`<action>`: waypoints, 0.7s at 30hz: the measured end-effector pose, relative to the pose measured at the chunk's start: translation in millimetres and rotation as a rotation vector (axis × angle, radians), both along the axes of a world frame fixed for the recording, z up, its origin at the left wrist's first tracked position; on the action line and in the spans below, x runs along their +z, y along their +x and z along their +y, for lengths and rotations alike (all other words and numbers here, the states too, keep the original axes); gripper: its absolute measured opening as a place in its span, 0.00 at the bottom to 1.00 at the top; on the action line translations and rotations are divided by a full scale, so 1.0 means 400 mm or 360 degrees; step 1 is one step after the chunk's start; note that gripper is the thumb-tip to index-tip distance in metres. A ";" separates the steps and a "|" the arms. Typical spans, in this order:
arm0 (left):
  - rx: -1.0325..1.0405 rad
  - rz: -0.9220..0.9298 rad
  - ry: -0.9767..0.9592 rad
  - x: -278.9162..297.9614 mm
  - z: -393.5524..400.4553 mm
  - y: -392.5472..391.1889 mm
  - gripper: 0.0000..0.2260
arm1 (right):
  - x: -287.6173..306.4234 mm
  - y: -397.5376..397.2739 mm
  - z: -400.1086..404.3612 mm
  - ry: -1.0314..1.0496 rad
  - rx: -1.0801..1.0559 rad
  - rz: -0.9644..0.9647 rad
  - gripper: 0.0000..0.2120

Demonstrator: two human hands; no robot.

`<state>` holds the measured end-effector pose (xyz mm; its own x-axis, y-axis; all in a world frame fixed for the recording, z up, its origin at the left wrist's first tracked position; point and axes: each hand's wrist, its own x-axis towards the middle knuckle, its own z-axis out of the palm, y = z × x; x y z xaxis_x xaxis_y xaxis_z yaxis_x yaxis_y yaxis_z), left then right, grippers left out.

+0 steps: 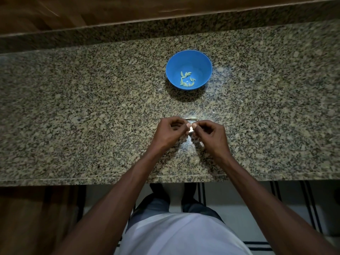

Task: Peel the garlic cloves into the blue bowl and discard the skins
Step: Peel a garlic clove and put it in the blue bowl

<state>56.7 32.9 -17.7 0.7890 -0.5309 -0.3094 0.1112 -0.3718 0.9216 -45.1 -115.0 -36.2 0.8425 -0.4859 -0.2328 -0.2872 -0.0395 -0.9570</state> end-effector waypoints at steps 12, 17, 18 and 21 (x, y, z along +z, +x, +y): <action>-0.0055 -0.0169 0.0066 -0.015 -0.003 -0.009 0.07 | 0.012 0.019 -0.008 0.0418 -0.0028 0.0137 0.10; 0.0155 0.0377 -0.0102 -0.020 -0.013 -0.014 0.12 | 0.013 0.021 -0.008 0.0067 0.0014 0.0032 0.07; 0.0186 0.0453 -0.0112 -0.021 -0.015 -0.014 0.12 | 0.011 0.021 -0.008 0.0017 0.0019 0.0021 0.07; 0.0263 0.0681 -0.0183 -0.017 -0.026 -0.015 0.11 | 0.009 0.019 -0.009 -0.0086 0.0016 -0.0007 0.06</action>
<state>50.8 22.3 -24.3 0.6802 -0.4588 -0.5717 0.5389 -0.2158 0.8143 -37.6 -118.7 -32.6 0.8483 -0.4891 -0.2029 -0.2824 -0.0938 -0.9547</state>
